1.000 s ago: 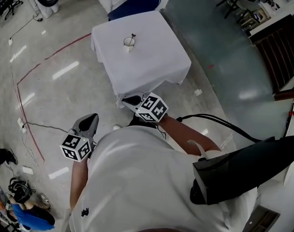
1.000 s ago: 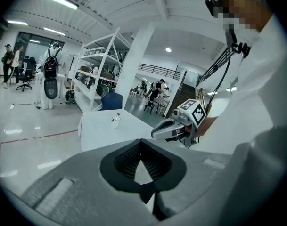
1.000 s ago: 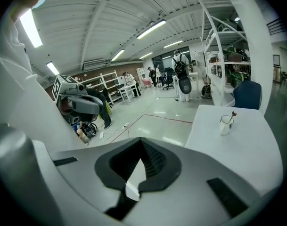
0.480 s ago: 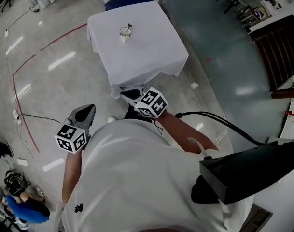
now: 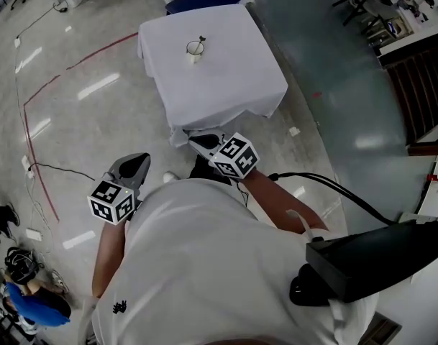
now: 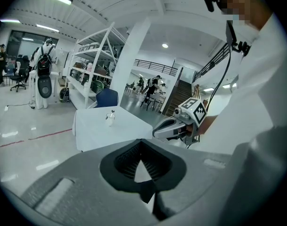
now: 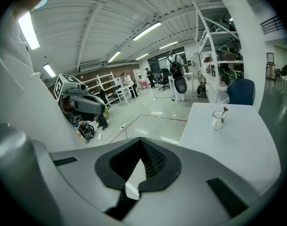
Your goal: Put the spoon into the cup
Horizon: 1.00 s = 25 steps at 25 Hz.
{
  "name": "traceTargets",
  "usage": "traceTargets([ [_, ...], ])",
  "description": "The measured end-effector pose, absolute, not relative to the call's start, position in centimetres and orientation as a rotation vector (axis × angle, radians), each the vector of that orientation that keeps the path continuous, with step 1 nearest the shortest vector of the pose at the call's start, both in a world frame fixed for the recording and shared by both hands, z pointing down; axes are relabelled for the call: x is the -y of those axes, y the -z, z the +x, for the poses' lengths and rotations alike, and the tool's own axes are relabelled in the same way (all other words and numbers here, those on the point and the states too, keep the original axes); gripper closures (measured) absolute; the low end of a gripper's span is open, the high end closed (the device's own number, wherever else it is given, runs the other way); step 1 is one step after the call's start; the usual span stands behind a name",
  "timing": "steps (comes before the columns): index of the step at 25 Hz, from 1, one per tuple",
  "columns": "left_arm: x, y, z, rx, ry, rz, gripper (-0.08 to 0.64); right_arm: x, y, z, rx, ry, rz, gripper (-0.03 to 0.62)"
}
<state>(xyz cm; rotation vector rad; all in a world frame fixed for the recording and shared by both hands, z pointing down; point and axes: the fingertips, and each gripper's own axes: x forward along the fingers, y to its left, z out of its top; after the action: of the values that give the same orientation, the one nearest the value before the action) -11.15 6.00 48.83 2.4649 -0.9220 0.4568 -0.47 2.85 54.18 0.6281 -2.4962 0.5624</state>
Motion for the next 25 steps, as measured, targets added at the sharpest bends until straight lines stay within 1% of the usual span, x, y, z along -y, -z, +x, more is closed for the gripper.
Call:
traceTargets([
  [9, -5.2, -49.8, -11.6, 0.918, -0.468, 2.438, 0.555, -2.2, -54.9, -1.3, 2.494, -0.569, 0.604, 0.584],
  [25, -1.3, -50.9, -8.0, 0.877, -0.517, 2.402, 0.555, 1.6, -56.7, 2.1, 2.481, -0.628, 0.608, 0.584],
])
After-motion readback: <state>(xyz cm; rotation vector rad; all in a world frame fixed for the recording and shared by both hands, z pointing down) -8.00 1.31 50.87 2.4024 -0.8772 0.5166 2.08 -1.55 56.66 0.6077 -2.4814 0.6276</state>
